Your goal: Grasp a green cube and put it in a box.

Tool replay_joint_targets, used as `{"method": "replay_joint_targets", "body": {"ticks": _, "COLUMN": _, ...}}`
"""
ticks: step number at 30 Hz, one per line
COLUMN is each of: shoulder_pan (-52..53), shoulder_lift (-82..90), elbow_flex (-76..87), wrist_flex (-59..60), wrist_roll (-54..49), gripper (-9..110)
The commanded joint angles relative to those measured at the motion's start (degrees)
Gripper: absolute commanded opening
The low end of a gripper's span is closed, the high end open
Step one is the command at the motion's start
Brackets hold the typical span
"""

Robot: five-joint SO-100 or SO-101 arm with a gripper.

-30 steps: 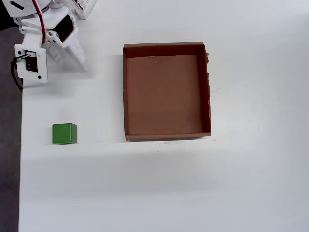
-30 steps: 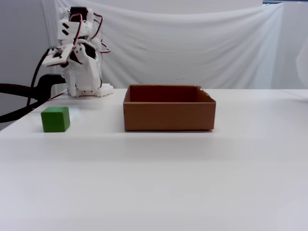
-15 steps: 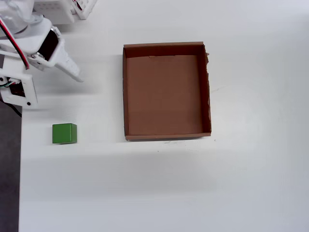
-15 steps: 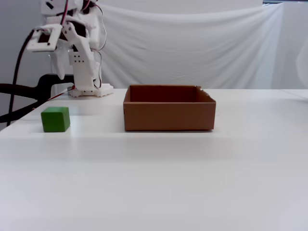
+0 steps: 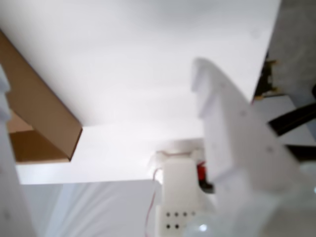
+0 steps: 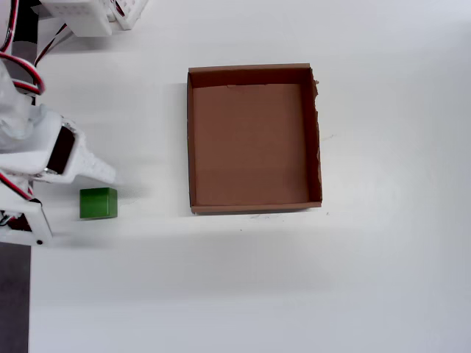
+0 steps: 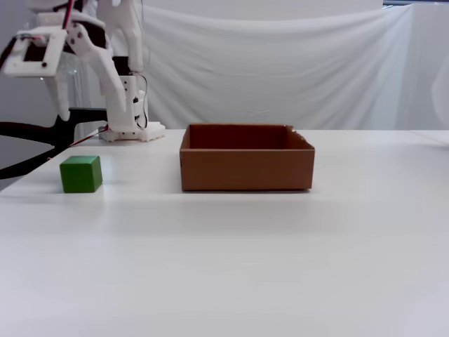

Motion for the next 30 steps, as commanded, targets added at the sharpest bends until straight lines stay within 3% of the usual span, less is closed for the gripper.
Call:
{"method": "replay_joint_targets", "body": {"ticks": 1, "shoulder_pan": 0.5, "shoulder_lift": -1.8, "elbow_flex": -4.5, "wrist_flex": -2.8, "wrist_roll": -1.8, "gripper": 41}}
{"method": "replay_joint_targets", "body": {"ticks": 11, "shoulder_pan": 0.1, "shoulder_lift": -10.4, "elbow_flex": -7.9, "wrist_flex": -9.4, "wrist_roll": -9.8, "gripper": 39}}
{"method": "replay_joint_targets", "body": {"ticks": 30, "shoulder_pan": -1.8, "shoulder_lift": -17.5, "elbow_flex": -9.8, "wrist_flex": -9.5, "wrist_roll": -9.9, "gripper": 35}}
